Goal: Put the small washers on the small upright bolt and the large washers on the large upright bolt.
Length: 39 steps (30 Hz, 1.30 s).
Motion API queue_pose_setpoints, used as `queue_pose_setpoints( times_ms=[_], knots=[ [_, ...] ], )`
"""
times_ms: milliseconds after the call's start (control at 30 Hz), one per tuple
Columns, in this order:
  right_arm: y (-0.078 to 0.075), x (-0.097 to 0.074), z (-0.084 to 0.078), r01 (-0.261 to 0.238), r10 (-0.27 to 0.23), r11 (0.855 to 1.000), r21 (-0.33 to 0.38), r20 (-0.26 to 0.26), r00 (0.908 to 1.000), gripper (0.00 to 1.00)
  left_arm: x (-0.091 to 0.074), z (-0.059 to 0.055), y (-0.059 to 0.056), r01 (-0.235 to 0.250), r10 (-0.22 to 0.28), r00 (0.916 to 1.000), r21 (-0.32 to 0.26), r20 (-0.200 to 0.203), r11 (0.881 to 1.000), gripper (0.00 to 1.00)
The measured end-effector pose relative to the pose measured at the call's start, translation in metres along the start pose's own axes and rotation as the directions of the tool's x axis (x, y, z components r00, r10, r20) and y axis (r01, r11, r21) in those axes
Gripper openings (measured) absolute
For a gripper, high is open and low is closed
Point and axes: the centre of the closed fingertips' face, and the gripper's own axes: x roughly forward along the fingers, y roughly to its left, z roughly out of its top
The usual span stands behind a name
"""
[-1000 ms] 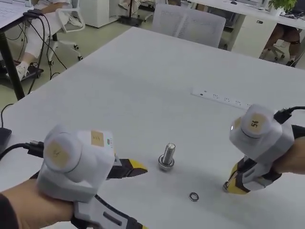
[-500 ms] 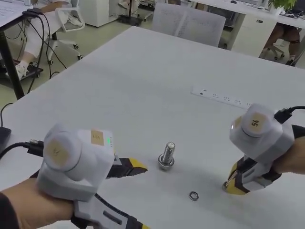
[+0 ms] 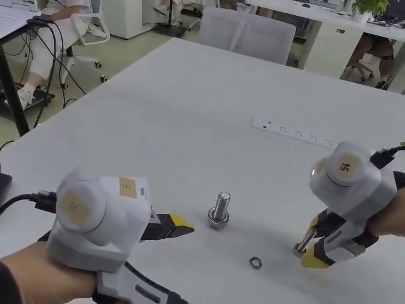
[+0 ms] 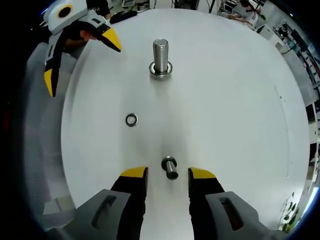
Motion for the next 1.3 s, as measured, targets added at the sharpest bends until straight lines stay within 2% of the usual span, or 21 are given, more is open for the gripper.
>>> queue_pose_setpoints(
  times_ms=[500, 767, 1033, 1300],
  knots=[
    [0.007, -0.008, -0.026, 0.017, -0.017, 0.998, 0.052, -0.004, 0.9998, 0.35, 0.002, 0.001, -0.002, 0.005, -0.005, 1.0, 0.003, 0.001, 1.0, 0.82],
    [0.023, -0.01, -0.034, 0.015, -0.015, 0.998, 0.067, -0.005, 0.9999, 0.35, 0.001, 0.002, -0.001, 0.001, -0.001, 1.0, 0.006, 0.008, 1.0, 0.82],
    [0.041, -0.01, -0.034, 0.007, -0.007, 0.997, 0.073, 0.006, 1.0, 0.35, 0.001, 0.004, -0.001, 0.0, -0.001, 0.9999, 0.011, 0.013, 1.0, 0.82],
    [0.06, -0.012, -0.024, -0.008, 0.007, 0.998, 0.063, 0.021, 0.9998, 0.35, 0.0, 0.007, -0.001, -0.002, 0.002, 0.9998, 0.018, 0.018, 1.0, 0.82]
  ],
)
